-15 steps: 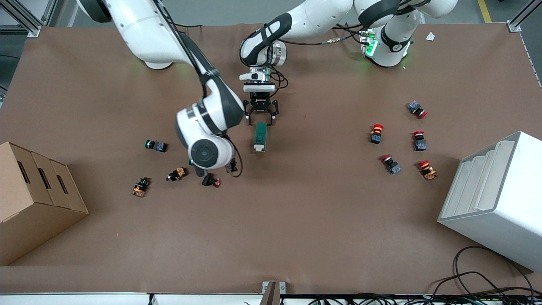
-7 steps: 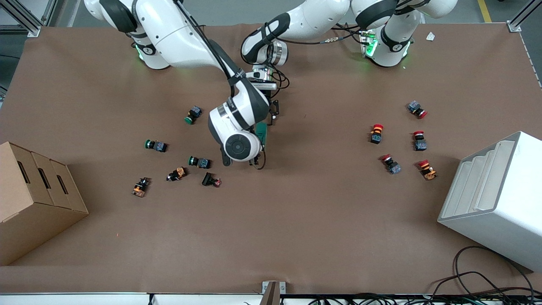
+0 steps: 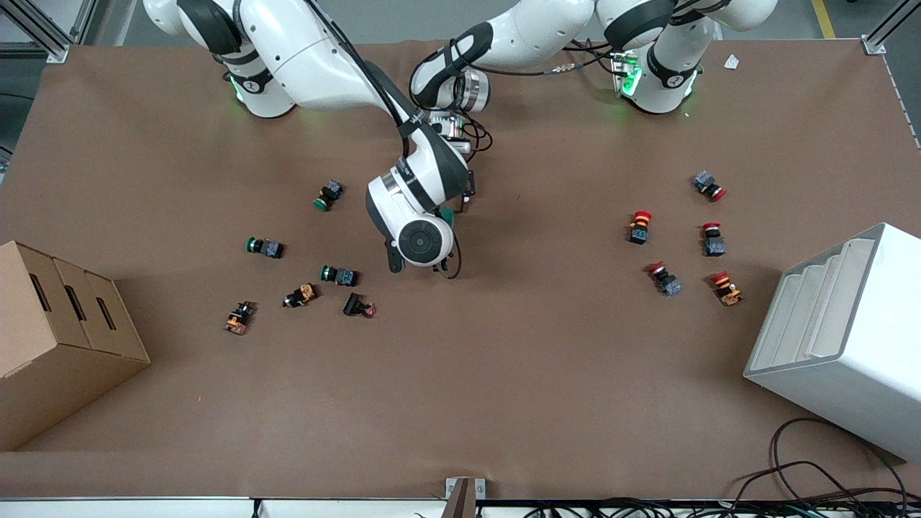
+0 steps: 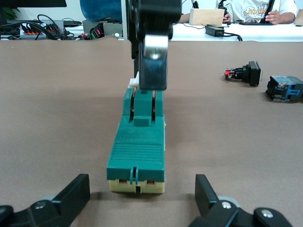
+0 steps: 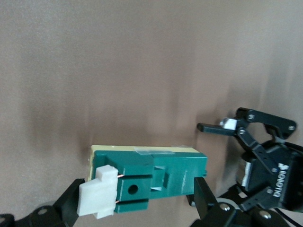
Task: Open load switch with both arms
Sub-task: 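Push the white lever over with the right gripper to close the switch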
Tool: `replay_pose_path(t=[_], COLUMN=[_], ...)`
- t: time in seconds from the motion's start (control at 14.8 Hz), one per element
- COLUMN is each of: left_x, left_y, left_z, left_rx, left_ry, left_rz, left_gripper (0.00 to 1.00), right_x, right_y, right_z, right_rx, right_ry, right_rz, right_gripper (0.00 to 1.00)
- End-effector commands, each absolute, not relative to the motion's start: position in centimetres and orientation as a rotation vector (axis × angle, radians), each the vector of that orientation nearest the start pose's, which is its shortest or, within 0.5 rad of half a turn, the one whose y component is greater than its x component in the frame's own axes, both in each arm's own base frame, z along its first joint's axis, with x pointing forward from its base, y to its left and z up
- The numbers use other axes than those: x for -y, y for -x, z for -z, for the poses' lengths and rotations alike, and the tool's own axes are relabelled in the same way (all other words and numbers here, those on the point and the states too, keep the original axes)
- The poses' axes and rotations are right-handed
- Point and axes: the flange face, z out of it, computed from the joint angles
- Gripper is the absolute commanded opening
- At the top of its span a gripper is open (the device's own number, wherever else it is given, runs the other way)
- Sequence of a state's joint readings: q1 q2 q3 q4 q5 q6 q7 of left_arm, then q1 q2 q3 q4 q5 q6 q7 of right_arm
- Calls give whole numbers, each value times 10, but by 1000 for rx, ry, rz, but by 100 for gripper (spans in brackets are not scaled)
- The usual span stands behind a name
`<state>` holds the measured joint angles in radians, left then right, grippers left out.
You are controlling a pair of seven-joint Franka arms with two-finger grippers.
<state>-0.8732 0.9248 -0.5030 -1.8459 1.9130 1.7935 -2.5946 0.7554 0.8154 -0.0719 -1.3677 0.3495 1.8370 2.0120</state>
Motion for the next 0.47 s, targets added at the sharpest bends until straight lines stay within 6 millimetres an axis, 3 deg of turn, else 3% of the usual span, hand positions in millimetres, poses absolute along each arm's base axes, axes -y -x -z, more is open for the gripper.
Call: replay_pose_path(t=[0.0, 0.4], left_x=[556, 555], left_y=[-199, -200], left_z=[-39, -39], left_rx=[-20, -17], left_ry=[2701, 2699], left_rz=[1686, 1685], left_gripper=[99, 99], right_x=[-474, -480], right_y=[-517, -497], right_z=[-232, -247], right_rx=[-2266, -2263], right_ry=[2520, 2595], right_rz=[-648, -752], right_gripper=[100, 100])
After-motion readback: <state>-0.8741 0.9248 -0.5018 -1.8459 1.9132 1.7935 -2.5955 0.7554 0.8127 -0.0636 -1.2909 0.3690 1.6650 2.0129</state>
